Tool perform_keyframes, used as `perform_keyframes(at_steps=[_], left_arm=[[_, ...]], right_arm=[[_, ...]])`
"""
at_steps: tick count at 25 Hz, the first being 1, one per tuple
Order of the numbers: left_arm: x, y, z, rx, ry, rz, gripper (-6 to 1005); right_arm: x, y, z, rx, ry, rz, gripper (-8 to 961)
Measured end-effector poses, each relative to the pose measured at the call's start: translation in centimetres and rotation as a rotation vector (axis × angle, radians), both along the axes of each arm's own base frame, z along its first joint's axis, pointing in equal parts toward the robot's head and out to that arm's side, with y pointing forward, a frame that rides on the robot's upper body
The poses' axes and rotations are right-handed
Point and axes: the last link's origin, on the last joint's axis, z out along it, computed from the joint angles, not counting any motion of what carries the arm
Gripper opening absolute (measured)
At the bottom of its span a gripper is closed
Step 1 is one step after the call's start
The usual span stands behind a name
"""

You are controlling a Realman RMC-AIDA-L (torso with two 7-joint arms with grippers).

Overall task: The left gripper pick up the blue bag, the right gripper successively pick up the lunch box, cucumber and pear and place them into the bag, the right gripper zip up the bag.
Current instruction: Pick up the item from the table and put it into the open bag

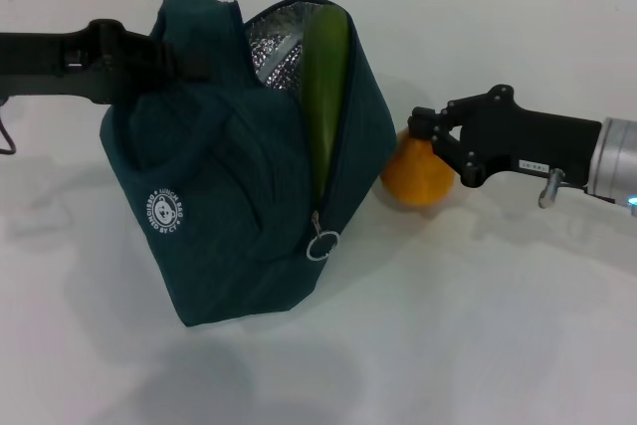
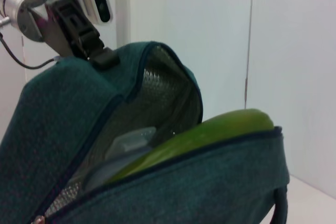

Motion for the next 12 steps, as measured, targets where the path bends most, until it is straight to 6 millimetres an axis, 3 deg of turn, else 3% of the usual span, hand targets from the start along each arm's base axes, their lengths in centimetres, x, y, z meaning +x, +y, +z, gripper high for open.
perform_keyframes(at_steps=[6, 12], left_arm=[[0.0, 0.0, 0.0, -0.002, 0.0, -0.001, 41], [0.1, 0.0, -0.1, -0.003, -0.003, -0.002, 41]], right_arm=[[0.9, -0.6, 1.7, 0.018, 0.07, -0.021, 25], [1.3, -0.7, 5.5, 0.071, 0.241, -0.046, 33]])
